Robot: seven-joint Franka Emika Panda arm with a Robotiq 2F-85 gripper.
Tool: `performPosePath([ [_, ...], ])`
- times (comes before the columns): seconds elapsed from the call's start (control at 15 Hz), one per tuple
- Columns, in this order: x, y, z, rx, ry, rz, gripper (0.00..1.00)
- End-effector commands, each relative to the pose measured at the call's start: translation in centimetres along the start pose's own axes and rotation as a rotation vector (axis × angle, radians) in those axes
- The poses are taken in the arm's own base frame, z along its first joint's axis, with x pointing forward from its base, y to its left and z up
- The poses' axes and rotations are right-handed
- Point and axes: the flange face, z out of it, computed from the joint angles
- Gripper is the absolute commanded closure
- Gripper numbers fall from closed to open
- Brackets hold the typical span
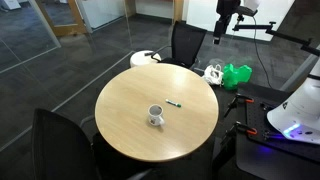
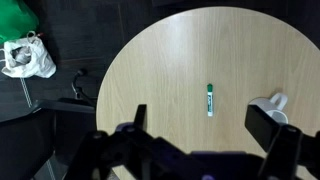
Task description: Move the cup slightly to the right
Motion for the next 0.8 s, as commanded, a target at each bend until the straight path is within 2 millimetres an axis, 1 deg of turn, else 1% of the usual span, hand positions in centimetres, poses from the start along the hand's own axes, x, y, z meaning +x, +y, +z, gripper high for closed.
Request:
performPosePath([
  [0.0, 0.02, 0.01, -0.05, 0.0, -0.001, 0.0, 0.0],
  [0.6, 0.02, 0.01, -0.05, 0.0, 0.0, 0.0, 0.0],
  [0.73, 0.66, -0.24, -0.53, 0.003, 0.029, -0.011, 0.0],
])
